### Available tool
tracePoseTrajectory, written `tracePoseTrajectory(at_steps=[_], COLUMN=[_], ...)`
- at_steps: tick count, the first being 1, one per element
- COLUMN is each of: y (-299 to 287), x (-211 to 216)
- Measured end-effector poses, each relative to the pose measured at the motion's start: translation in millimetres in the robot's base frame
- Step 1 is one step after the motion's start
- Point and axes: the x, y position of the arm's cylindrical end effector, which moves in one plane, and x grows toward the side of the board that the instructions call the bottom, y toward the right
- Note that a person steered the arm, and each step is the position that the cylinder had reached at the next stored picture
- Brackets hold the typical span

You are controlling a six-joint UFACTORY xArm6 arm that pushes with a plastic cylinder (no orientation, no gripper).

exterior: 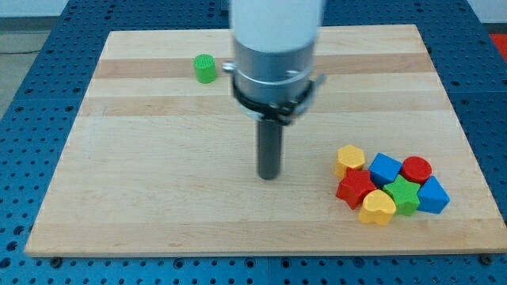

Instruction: Move the green circle into the hexagon

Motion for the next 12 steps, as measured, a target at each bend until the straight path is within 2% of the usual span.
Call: tracePoseTrajectory(at_steps=[3, 4, 5, 7, 9, 10, 11, 12], y=[-196.6, -211.3, -182.2, -85.4, -5.7, 21.9, 10.8, -28.6], x=[-135.6, -177.8, -199.5, -212.5, -205.7, -187.2, -172.7, -172.0])
